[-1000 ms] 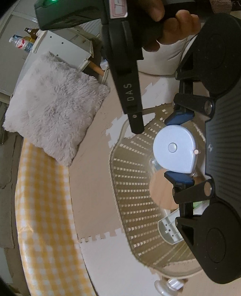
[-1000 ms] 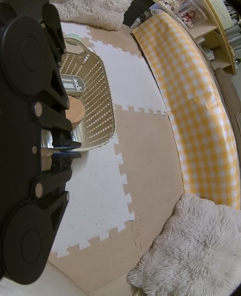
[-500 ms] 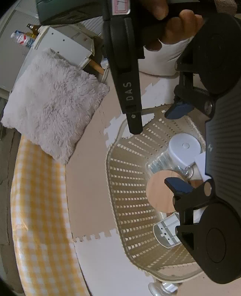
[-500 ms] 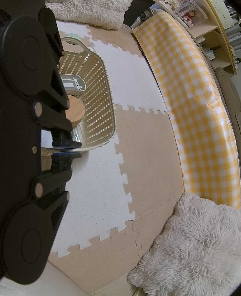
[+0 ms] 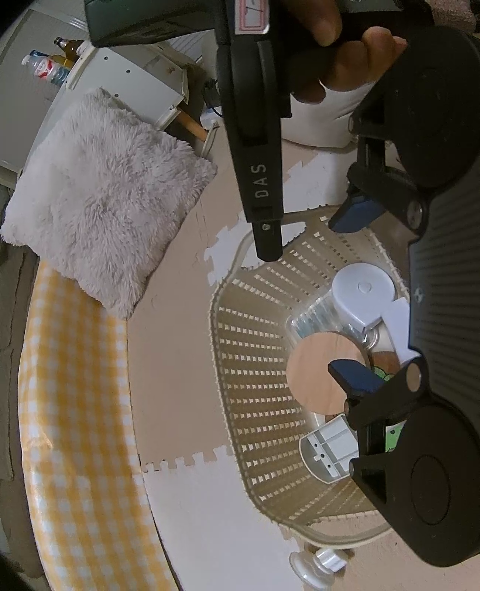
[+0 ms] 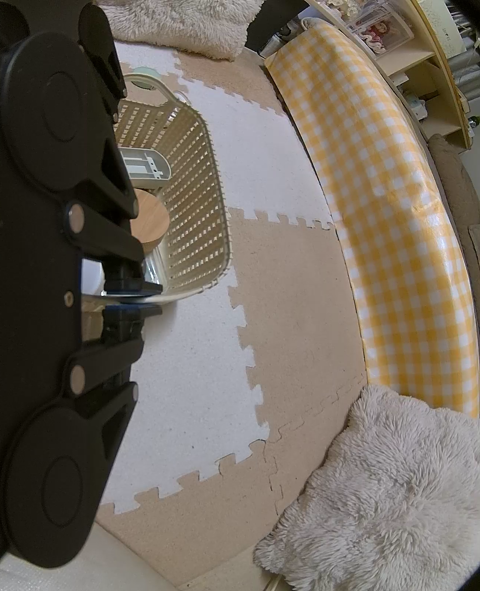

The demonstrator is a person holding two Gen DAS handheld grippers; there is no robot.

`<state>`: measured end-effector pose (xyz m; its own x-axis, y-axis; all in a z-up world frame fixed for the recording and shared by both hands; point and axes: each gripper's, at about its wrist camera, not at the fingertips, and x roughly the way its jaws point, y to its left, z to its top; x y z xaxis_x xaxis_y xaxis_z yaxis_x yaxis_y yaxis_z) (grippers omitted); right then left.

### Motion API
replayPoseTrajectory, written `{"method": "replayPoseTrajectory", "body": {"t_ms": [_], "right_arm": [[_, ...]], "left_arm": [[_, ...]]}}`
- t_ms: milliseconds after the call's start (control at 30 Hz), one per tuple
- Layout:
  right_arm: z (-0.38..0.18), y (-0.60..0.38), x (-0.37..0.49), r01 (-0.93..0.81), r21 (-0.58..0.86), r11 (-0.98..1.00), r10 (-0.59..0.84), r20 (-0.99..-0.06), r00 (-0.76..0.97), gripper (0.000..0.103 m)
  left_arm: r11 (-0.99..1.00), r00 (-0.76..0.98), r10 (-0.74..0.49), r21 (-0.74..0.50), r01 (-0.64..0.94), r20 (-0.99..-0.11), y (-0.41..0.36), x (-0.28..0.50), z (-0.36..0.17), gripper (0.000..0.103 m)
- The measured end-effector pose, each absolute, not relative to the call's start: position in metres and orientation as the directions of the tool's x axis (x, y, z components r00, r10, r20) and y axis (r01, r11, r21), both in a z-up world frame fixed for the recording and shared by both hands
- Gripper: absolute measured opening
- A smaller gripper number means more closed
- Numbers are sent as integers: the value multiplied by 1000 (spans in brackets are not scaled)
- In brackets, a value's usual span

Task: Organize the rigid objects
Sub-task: 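Carry the white tape measure over the basket and open the left tool, then withdraw the left tool and move it to the mint-green tape measure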

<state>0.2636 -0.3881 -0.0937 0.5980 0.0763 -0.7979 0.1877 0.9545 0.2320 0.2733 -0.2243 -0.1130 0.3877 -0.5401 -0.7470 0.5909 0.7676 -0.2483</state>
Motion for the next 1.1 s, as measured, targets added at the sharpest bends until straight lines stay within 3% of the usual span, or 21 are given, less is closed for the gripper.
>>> {"method": "replayPoseTrajectory", "body": {"t_ms": [533, 767, 1100], "right_arm": [[-95, -390, 263, 189, 248, 950, 89, -795, 600, 5], [-95, -390, 263, 189, 253, 949, 92, -795, 599, 5], [-97, -388, 264, 185, 239, 953, 86, -801, 592, 5]], "left_arm": [[774, 462, -522, -171, 609, -716, -206, 258, -67, 90], [799, 526, -521, -167, 578, -672, -186, 259, -42, 102], [885, 637, -431, -163, 435, -639, -135, 283, -25, 103]]}}
